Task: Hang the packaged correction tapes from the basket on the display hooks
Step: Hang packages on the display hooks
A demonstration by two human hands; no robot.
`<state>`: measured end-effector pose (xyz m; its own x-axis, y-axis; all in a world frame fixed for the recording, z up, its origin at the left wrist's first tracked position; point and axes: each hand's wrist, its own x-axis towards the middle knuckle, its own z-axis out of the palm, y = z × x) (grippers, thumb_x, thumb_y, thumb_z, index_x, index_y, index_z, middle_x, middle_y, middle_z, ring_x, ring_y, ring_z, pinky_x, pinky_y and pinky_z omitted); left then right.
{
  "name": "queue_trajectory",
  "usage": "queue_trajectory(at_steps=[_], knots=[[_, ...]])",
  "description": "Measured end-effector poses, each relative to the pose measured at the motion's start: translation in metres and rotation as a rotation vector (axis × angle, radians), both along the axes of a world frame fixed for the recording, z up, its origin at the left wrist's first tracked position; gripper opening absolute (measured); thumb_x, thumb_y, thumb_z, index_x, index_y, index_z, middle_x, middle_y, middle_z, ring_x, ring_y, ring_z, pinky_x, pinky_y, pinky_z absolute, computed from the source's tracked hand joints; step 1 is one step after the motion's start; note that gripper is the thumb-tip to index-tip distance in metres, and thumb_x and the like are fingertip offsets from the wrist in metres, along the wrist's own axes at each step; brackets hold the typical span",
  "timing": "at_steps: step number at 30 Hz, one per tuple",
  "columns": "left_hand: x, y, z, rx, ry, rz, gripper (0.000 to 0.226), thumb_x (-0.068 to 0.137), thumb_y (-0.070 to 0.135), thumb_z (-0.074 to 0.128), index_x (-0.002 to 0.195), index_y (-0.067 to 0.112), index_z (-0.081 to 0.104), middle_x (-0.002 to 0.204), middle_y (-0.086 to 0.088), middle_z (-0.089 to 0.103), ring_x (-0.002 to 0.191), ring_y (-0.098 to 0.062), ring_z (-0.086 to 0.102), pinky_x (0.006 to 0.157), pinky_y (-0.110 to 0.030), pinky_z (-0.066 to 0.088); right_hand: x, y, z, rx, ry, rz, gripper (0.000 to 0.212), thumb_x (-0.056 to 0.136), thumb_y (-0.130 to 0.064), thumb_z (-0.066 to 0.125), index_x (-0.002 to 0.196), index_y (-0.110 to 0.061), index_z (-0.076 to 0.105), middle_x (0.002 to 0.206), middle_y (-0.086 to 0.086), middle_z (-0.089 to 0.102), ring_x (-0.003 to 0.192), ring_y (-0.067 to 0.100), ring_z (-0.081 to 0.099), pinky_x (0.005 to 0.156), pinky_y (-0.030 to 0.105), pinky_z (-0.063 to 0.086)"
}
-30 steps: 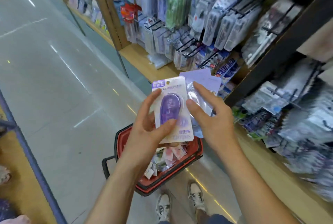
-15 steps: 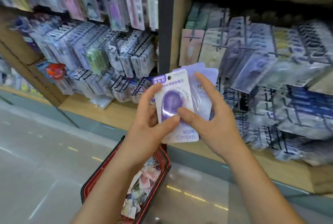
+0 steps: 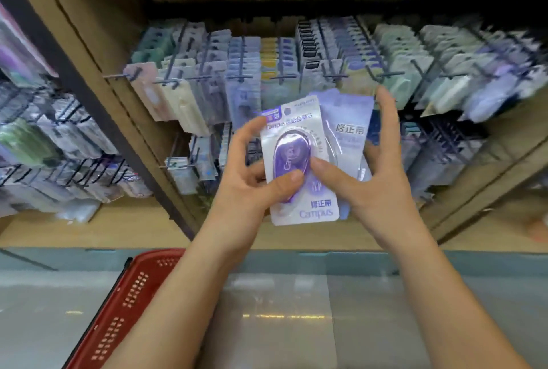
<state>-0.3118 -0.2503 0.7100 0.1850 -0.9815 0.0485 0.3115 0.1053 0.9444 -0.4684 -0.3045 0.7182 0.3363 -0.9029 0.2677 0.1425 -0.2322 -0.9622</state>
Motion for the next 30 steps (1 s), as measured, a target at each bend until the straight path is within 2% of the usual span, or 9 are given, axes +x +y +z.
queue_trajectory(at_steps=[2, 4, 6, 8, 11, 16, 20, 23, 30], knots=[[-0.035, -0.017, 0.003, -0.01, 0.019, -0.012, 0.084, 0.067, 0.004, 0.079, 0.138, 0.03, 0.042, 0.109, -0.016, 0.073, 0.091, -0.029, 0.071, 0.074, -0.039, 0.058, -0.036, -0.012, 0.003, 0.027, -0.047, -0.054, 0.103, 0.076, -0.001, 0.077, 0.153, -0.035, 0.019, 0.133, -0.006, 0.063, 0.111, 0.006, 0.066, 0.079, 0.025, 0.058], [-0.068, -0.033, 0.009, -0.004, 0.03, -0.042, 0.085, 0.063, 0.011, 0.083, 0.137, 0.026, 0.044, 0.108, -0.016, 0.073, 0.09, -0.028, 0.072, 0.073, -0.04, 0.058, -0.071, -0.025, 0.009, -0.003, -0.021, -0.078, 0.071, 0.077, -0.01, 0.08, 0.138, -0.023, 0.048, 0.117, -0.007, 0.072, 0.099, 0.007, 0.07, 0.076, 0.023, 0.057], [-0.096, -0.049, 0.018, 0.001, 0.012, -0.066, 0.067, 0.068, 0.011, 0.08, 0.13, 0.018, 0.055, 0.103, -0.013, 0.075, 0.087, -0.026, 0.072, 0.071, -0.038, 0.058, -0.1, -0.037, 0.014, 0.021, -0.013, -0.11, 0.033, 0.078, -0.017, 0.079, 0.108, -0.016, 0.066, 0.093, -0.008, 0.077, 0.08, 0.005, 0.07, 0.067, 0.019, 0.054], [-0.119, -0.064, 0.027, -0.014, -0.043, -0.067, 0.045, 0.07, 0.012, 0.075, 0.114, 0.012, 0.065, 0.101, -0.011, 0.076, 0.088, -0.024, 0.072, 0.074, -0.036, 0.059, -0.126, -0.047, 0.018, 0.037, -0.029, -0.12, 0.025, 0.076, -0.022, 0.078, 0.099, -0.019, 0.069, 0.09, -0.008, 0.077, 0.08, 0.006, 0.071, 0.066, 0.021, 0.055], [-0.141, -0.085, 0.042, -0.053, -0.145, -0.056, 0.036, 0.069, 0.016, 0.076, 0.104, 0.011, 0.07, 0.1, -0.008, 0.076, 0.09, -0.021, 0.071, 0.08, -0.034, 0.059, -0.153, -0.063, 0.029, 0.039, -0.035, -0.14, 0.029, 0.073, -0.025, 0.08, 0.1, -0.027, 0.07, 0.099, -0.008, 0.077, 0.089, 0.011, 0.073, 0.067, 0.022, 0.056], [-0.148, -0.118, 0.07, -0.106, -0.235, -0.081, 0.029, 0.069, 0.017, 0.078, 0.097, 0.014, 0.074, 0.096, -0.007, 0.077, 0.085, -0.019, 0.071, 0.075, -0.034, 0.059, -0.177, -0.093, 0.055, -0.052, -0.034, -0.203, 0.022, 0.068, -0.025, 0.075, 0.088, -0.033, 0.075, 0.097, -0.009, 0.077, 0.09, 0.012, 0.073, 0.072, 0.023, 0.056], [-0.143, -0.14, 0.094, -0.173, -0.292, -0.124, 0.031, 0.068, 0.016, 0.083, 0.098, 0.013, 0.074, 0.087, -0.004, 0.077, 0.075, -0.014, 0.072, 0.066, -0.025, 0.056, -0.182, -0.111, 0.081, -0.179, -0.015, -0.238, 0.037, 0.071, -0.019, 0.074, 0.106, -0.027, 0.065, 0.101, -0.017, 0.075, 0.093, 0.005, 0.072, 0.073, 0.018, 0.055], [-0.144, -0.153, 0.116, -0.265, -0.309, -0.134, 0.032, 0.067, 0.017, 0.075, 0.097, 0.009, 0.073, 0.08, -0.002, 0.077, 0.068, -0.01, 0.069, 0.061, -0.018, 0.053, -0.187, -0.121, 0.103, -0.317, 0.025, -0.289, 0.055, 0.074, -0.015, 0.074, 0.125, -0.024, 0.055, 0.116, -0.016, 0.071, 0.109, 0.004, 0.067, 0.083, 0.018, 0.054], [-0.149, -0.185, 0.164, -0.367, -0.246, -0.189, 0.015, 0.072, 0.018, 0.077, 0.086, 0.014, 0.076, 0.083, -0.005, 0.077, 0.07, -0.016, 0.072, 0.062, -0.025, 0.056, -0.217, -0.139, 0.159, -0.521, 0.012, -0.377, 0.074, 0.073, -0.015, 0.075, 0.139, -0.02, 0.043, 0.126, -0.015, 0.064, 0.117, 0.006, 0.062, 0.089, 0.023, 0.055]])
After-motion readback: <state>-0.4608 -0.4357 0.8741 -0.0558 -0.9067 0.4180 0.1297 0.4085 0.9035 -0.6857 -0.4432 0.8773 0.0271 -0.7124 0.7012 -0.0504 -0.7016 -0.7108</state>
